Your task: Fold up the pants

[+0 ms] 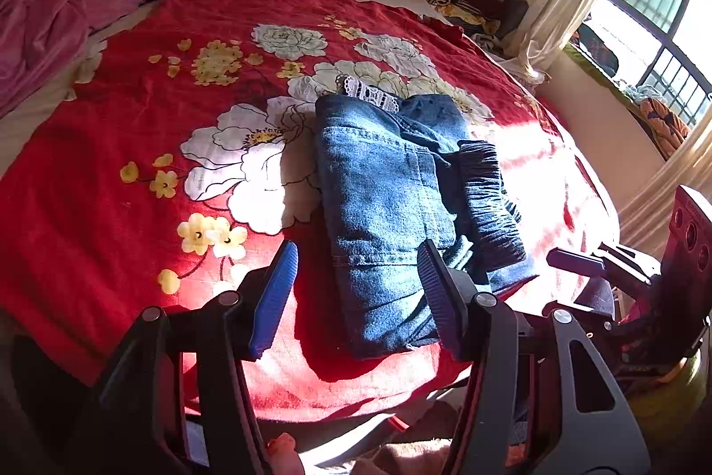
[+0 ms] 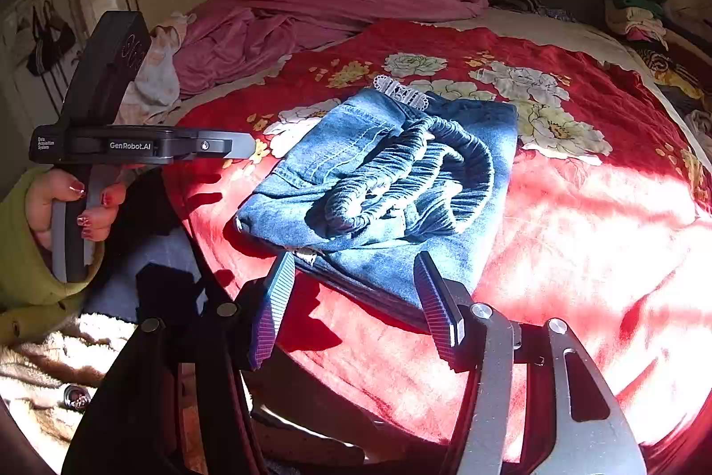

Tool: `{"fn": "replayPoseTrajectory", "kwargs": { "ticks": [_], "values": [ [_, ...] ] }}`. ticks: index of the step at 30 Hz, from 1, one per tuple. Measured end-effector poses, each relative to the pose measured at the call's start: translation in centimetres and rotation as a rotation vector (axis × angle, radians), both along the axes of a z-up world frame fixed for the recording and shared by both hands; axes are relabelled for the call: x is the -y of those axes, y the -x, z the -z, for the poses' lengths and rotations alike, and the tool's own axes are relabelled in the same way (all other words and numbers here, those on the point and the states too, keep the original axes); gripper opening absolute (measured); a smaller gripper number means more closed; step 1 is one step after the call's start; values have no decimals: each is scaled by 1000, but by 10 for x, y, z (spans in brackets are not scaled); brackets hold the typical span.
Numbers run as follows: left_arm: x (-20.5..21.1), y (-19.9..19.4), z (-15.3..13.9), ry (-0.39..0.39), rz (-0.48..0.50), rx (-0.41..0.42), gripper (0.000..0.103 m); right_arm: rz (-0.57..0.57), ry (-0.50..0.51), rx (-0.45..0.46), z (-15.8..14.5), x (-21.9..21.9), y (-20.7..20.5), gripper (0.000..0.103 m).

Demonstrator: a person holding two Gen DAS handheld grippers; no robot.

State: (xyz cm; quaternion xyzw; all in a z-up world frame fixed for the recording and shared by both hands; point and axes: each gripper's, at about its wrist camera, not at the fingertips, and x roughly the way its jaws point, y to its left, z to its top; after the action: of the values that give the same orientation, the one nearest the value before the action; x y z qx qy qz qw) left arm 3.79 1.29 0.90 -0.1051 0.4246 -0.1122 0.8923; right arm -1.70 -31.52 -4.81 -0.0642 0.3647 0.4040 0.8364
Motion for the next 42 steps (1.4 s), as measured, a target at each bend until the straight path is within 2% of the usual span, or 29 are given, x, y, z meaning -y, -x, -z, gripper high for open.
{"fn": "replayPoseTrajectory", "kwargs": {
  "ticks": [5,9,11,14,17,19,21,22,24,30,32,35,36,40,42],
  "values": [
    [7,-11,11,-20,2,-34,56,2,-14,38,-6,-14,-1,55],
    [7,-19,18,-34,-9,-47,56,-117,-17,84,-14,-40,9,55],
    [6,-24,19,-37,-22,-58,56,-188,40,123,-9,-58,16,54],
    [8,-37,18,-48,-7,-68,56,-209,145,183,3,-78,18,53],
    [15,-52,22,-67,17,-98,56,-225,275,311,17,-93,21,51],
    [18,-59,26,-42,25,-121,56,-251,332,342,29,-98,24,32],
    [22,-63,30,-47,32,-122,56,-266,392,371,36,-97,30,21],
    [23,-64,32,-55,35,-123,56,-281,402,377,37,-95,34,20],
    [24,-65,36,-57,35,-123,56,-283,374,350,36,-89,35,16],
    [21,-71,43,-32,16,-135,56,-235,291,211,51,-86,17,16],
    [21,-68,38,-28,15,-129,56,-227,228,152,44,-77,14,19],
    [21,-61,27,-21,18,-101,56,-182,141,113,25,-59,13,19],
    [22,-59,23,-21,17,-91,56,-168,107,103,18,-53,15,20],
    [24,-50,9,-29,19,-54,57,-106,19,82,-7,-30,13,42],
    [26,-45,2,-38,14,-35,62,-76,-20,83,-18,-20,12,49]
  ]
}}
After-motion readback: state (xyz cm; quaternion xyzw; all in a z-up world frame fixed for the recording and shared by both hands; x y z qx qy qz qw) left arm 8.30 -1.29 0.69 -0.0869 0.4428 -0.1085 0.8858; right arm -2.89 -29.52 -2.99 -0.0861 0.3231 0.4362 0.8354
